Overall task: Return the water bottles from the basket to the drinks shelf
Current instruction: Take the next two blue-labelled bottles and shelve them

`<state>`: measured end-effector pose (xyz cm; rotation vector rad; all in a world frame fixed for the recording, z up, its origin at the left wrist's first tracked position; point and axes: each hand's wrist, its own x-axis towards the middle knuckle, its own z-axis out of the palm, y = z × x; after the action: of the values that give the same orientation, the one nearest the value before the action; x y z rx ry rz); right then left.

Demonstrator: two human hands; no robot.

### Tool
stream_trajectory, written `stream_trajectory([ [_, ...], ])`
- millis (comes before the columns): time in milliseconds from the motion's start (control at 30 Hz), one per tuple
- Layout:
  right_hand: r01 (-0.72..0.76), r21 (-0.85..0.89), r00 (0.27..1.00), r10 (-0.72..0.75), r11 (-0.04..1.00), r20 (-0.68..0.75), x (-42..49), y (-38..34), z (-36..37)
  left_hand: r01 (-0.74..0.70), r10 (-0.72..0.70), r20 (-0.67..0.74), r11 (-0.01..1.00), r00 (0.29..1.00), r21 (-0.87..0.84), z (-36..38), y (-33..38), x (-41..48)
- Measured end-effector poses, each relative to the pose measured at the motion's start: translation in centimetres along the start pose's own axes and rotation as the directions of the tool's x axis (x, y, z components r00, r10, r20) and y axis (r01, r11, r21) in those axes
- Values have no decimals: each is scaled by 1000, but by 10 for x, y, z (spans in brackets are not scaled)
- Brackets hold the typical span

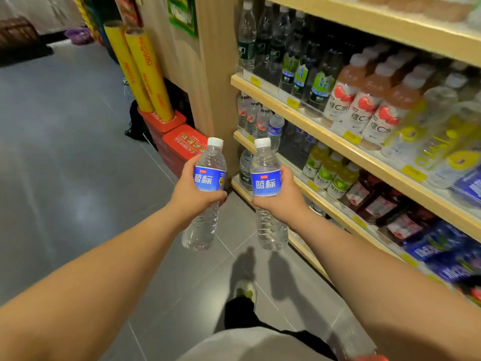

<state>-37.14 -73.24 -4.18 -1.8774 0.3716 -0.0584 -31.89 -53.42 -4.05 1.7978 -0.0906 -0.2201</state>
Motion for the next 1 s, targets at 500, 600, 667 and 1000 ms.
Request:
stream_trajectory([
  [500, -122, 108, 987, 132, 987, -89, 209, -13, 38, -24, 11, 215, 998, 977, 56, -14, -14, 258],
  [600, -199, 144, 952, 226, 969, -207, 235, -2, 45, -46, 6, 367, 994, 930, 103, -2, -22, 316],
  [667, -240, 126, 907, 268, 963, -325, 252, 3, 52, -78, 3, 455, 986, 891, 147, 8, -27, 349],
  [1000, -308, 70, 757, 289, 949, -585, 303, 78, 55, -187, -20, 661, 952, 750, 242, 72, -102, 427],
])
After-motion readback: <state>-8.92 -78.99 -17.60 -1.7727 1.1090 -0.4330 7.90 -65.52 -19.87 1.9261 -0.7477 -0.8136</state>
